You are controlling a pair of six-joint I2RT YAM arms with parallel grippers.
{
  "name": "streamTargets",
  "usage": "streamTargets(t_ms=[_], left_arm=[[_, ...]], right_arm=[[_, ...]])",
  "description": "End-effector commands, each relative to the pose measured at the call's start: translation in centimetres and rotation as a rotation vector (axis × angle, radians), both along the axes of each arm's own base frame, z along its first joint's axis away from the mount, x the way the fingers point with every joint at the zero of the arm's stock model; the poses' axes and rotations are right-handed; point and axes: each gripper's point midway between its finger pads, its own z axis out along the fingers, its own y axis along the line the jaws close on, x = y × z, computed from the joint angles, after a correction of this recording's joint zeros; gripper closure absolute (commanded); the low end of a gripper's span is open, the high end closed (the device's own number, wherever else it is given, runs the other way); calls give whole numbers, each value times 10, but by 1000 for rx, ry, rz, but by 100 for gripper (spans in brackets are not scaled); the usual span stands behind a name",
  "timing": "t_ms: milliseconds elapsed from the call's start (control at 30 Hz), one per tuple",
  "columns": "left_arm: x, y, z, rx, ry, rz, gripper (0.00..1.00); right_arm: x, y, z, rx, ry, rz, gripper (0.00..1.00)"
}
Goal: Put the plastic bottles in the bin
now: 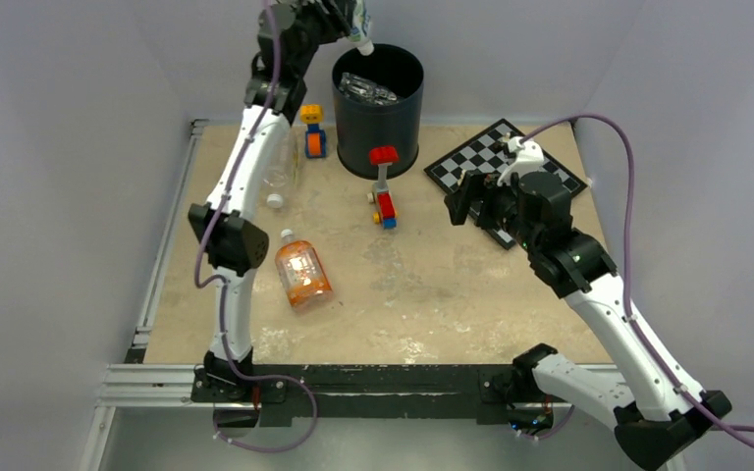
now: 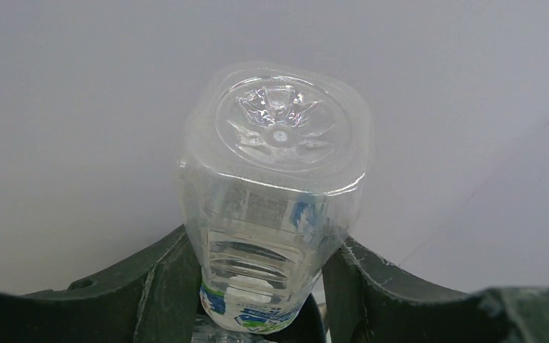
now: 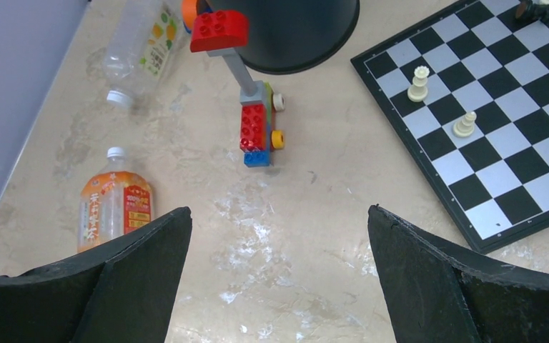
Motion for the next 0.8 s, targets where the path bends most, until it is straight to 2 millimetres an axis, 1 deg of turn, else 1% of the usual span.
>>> streamTargets(t_ms=[0, 33, 67, 133, 167, 200, 233, 267, 300, 333, 367, 500, 567, 600, 667, 767], left_arm=[[9, -40, 19, 13, -196, -47, 92], [21, -46, -5, 30, -155, -53, 93], [31, -53, -33, 51, -98, -67, 94], [43, -68, -88, 102, 13, -118, 95], [47, -76, -120, 141, 71, -135, 91], [50, -79, -146, 188, 130, -130, 76], [50, -82, -166, 236, 174, -128, 52], [49, -84, -176, 270, 197, -131, 18], [46, -85, -181, 284, 215, -138, 2], [42, -85, -176, 283, 214, -146, 0], [37, -84, -165, 280, 199, -149, 0], [10, -78, -105, 282, 109, -165, 0], [-3, -72, -79, 278, 73, -161, 0], [-9, -68, -69, 278, 61, -152, 0], [-15, -57, -55, 268, 54, -107, 0], [-20, -43, -48, 272, 61, -42, 0]], right_arm=[[13, 5, 13, 23, -12, -19, 3], [15, 6, 11, 18, -9, -20, 3], [17, 6, 11, 12, -7, -23, 3], [21, 8, 8, 1, 2, -23, 3], [23, 9, 5, -5, 7, -21, 3], [25, 10, 4, -8, 11, -19, 3], [27, 11, 3, -11, 15, -16, 3], [28, 12, 3, -12, 15, -15, 3], [29, 14, 2, -13, 19, -10, 3], [30, 15, 2, -14, 20, -8, 3], [32, 15, 2, -16, 20, -7, 3], [36, 19, 5, -8, 12, 2, 3], [37, 21, 9, -2, 4, 8, 3], [37, 22, 9, 1, 5, 11, 3], [37, 23, 11, 9, -2, 12, 3], [37, 22, 13, 15, -7, 4, 3]])
